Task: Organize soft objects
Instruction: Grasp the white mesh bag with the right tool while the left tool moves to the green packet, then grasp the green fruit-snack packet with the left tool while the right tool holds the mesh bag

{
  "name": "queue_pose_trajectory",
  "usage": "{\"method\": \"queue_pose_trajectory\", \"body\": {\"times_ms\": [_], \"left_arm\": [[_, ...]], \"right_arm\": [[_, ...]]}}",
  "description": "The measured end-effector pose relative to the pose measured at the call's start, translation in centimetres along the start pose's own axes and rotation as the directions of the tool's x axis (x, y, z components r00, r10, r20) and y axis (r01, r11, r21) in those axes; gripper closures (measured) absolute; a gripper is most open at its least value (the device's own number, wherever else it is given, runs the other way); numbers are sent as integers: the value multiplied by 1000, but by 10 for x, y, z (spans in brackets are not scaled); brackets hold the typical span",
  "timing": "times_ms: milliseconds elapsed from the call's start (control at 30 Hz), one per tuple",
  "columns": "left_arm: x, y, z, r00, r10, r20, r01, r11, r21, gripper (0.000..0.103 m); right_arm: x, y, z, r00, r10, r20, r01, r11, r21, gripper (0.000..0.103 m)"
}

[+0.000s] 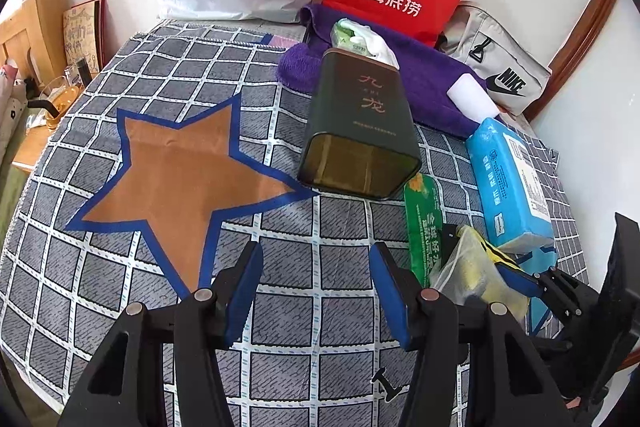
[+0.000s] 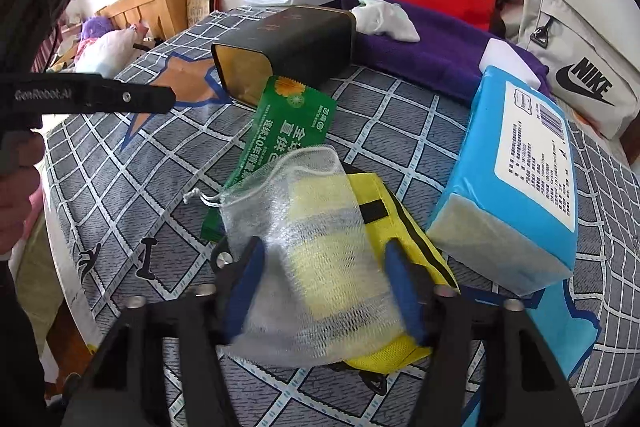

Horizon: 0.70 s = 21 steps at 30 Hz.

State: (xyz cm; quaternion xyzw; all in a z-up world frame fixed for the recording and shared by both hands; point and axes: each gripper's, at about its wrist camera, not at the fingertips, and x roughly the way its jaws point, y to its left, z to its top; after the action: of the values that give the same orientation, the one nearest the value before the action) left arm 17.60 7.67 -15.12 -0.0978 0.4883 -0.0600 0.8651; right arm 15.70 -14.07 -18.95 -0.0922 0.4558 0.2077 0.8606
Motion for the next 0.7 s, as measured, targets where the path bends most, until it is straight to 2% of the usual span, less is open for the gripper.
{"method": "queue_pose_trajectory", "body": {"times_ms": [167, 267, 467, 700], "left_arm": [[-1, -1, -5, 1000, 7, -11, -7, 1000, -3, 50], [-2, -2, -8, 1000, -4, -16, 4, 1000, -11, 50], [-3, -11, -15, 1000, 2, -17, -2, 1000, 9, 50], [-1, -24, -20, 1000, -11, -24, 11, 1000, 25, 50]], "right_arm": [[-14, 2, -1, 999, 44, 29, -44, 999, 3, 86], [-23, 7, -4, 996, 69, 54, -68, 998, -11, 91], [-48, 7, -9, 987, 107, 119, -108, 994, 9, 92], [-79, -20, -21, 984, 27, 174, -39, 997, 66, 92]]}}
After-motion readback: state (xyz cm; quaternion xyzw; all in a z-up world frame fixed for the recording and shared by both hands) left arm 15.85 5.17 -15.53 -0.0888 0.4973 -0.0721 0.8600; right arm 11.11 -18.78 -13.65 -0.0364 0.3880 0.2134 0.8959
